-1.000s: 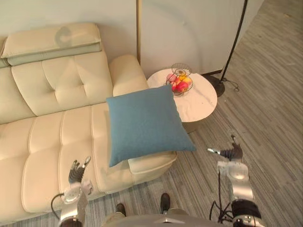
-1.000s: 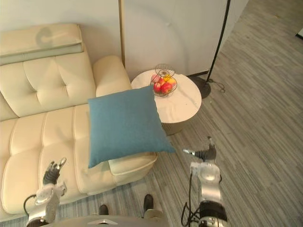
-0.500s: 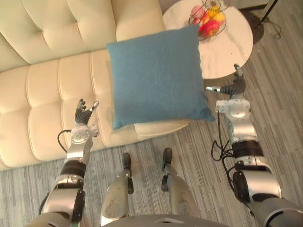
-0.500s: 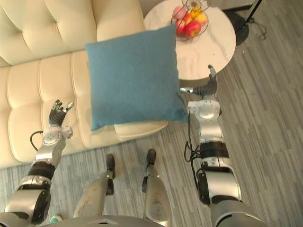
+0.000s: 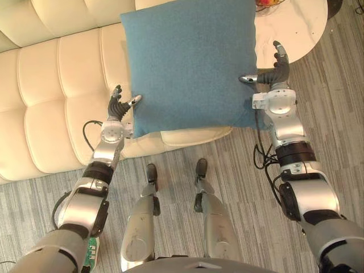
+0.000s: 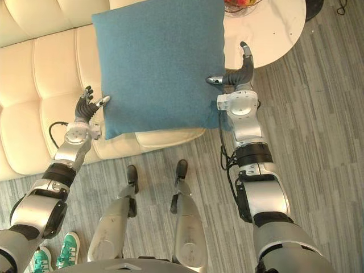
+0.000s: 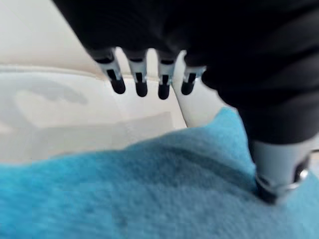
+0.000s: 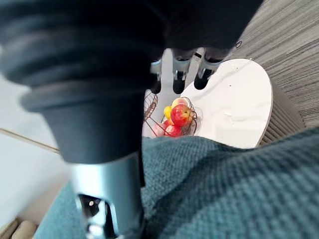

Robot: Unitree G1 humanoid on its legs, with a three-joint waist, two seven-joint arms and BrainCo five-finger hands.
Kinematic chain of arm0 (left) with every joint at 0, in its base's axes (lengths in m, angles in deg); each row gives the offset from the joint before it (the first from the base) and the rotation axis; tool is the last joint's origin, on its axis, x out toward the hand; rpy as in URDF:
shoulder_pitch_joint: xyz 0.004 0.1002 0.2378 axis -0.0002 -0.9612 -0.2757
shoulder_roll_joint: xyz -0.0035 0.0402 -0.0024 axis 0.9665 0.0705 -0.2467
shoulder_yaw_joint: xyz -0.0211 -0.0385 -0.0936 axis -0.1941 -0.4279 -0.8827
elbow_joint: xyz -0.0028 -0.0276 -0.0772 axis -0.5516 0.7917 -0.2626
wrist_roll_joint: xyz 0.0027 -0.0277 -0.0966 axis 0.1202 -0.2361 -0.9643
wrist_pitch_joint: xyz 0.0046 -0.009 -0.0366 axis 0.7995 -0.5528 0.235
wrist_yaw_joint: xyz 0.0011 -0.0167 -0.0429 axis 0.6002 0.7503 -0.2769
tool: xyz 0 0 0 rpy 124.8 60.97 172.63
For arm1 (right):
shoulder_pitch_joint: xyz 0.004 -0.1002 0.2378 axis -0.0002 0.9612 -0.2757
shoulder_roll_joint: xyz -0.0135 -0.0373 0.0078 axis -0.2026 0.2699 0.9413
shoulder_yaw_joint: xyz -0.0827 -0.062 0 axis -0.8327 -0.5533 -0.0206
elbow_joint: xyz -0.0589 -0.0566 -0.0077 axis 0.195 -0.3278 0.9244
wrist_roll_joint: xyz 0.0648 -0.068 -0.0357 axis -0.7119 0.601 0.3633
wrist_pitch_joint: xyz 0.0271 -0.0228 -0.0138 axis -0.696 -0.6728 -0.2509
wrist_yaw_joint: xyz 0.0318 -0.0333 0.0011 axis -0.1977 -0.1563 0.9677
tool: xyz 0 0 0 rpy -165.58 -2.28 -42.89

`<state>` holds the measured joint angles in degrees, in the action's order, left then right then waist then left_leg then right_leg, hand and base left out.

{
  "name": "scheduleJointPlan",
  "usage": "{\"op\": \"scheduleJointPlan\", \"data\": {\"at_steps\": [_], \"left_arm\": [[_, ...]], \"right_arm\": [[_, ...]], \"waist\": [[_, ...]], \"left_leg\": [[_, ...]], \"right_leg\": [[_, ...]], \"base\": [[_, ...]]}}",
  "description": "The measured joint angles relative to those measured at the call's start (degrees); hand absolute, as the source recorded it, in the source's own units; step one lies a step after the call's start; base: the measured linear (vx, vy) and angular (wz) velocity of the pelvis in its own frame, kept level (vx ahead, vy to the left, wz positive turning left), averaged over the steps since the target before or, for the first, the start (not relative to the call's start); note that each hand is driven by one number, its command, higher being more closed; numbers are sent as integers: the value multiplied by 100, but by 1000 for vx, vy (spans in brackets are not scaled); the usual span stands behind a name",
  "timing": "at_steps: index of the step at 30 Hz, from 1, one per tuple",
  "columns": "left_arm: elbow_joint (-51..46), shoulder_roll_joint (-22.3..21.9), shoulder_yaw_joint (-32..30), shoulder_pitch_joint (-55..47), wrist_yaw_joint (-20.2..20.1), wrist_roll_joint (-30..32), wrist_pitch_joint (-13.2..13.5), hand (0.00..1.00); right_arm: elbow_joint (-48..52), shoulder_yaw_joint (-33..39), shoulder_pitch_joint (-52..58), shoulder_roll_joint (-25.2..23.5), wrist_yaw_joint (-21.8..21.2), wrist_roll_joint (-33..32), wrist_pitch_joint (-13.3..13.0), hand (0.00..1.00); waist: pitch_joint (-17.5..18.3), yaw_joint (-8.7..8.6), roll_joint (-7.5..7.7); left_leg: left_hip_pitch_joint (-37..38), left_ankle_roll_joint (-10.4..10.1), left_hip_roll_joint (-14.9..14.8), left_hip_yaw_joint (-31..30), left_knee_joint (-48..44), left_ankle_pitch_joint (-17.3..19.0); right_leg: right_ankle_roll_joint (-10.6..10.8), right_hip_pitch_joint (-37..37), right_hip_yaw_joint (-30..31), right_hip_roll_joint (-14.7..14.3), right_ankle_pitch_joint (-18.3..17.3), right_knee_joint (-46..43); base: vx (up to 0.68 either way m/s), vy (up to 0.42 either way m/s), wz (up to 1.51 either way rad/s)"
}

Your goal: Pick up cushions and gather them together orderly.

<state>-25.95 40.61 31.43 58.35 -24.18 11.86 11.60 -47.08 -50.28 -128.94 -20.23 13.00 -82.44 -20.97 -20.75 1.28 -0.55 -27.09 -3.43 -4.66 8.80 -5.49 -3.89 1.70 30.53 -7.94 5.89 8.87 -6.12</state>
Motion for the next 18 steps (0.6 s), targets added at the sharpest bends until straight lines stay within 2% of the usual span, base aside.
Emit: {"op": "scheduleJointPlan", "data": {"at_steps": [3, 6, 18], "left_arm": [[5, -8, 104, 203, -20, 139, -20, 0], [122, -70, 244, 492, -12, 162, -91, 0], [134, -268, 493, 532, 200, 214, -248, 0]], "right_arm": [[0, -162, -173, 3, 13, 3, 25, 0], [-2, -200, -310, -5, 18, 8, 53, 0], [-3, -1039, -457, -178, 14, 147, 154, 0]], "waist": [[0, -14, 0], [-2, -12, -1], [-2, -93, -1]], "left_leg": [[-46, 8, -68, 220, 61, 37], [-126, -12, -82, 264, 64, -148], [-36, -54, -102, 372, 67, -129]], "right_leg": [[-3, 94, -4, -4, -2, -15], [-18, 227, -35, -2, 11, -29], [-29, 165, -20, 5, 19, -58]], "base": [[0, 0, 0], [23, -11, 4], [6, -3, 1]]}}
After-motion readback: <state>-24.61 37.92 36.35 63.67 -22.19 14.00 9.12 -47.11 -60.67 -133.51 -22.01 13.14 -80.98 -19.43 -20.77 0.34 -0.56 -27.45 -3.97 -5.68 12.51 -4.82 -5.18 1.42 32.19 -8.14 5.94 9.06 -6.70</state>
